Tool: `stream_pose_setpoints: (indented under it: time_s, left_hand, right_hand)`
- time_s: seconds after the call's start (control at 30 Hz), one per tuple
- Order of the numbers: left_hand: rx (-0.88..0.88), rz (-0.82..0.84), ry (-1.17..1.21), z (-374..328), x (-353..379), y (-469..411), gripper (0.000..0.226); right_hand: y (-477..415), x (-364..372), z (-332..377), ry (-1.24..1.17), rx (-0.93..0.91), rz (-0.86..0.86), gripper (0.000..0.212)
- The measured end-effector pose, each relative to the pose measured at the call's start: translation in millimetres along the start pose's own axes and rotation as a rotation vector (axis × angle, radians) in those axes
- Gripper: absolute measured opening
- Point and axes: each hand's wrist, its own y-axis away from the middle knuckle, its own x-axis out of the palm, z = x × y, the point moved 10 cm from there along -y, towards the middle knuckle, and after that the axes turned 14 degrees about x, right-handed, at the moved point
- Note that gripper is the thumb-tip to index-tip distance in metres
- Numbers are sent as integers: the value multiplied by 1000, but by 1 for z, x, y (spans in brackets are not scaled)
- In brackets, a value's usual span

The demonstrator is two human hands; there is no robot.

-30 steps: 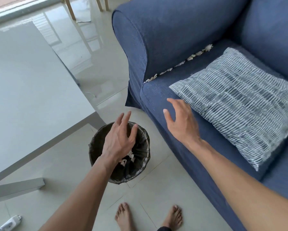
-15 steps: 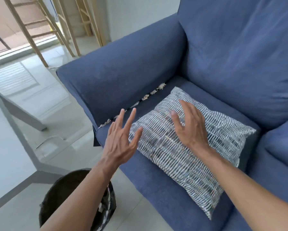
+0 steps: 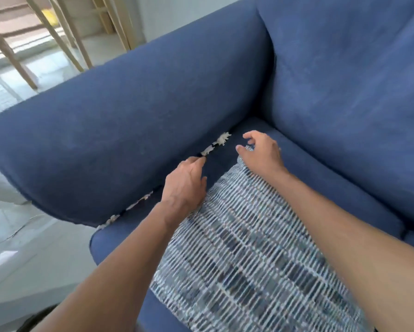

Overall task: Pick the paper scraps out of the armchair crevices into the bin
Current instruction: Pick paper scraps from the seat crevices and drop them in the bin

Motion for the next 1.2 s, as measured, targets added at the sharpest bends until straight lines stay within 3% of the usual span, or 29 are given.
stream_pose_setpoints:
  time_s: [0.13,0.4,0.53,0.7,1.0,1.2]
  left_hand:
    - [-64,48,-54,9,22,-37,38]
    - [-100,86,-273,25,47,-78,38]
    - [-81,89,-386,24,47,-88,40]
    - [-29,152,-494,19,56,-111,46]
    - [70,300,-662,6,66,-126,32]
    - [216,341,-762,-8,62,-119,45]
  right_hand:
    - [-51,40,7,224,23,92,48]
    - [-113,84,14,355,34,163,75]
    - [-126,81,1,219,49,115,52]
    - [-132,77,-10,79,42,117,37]
    - [-133,60,-29,-217,73,171,13]
    - [-128,51,-32,-184,101,215,34]
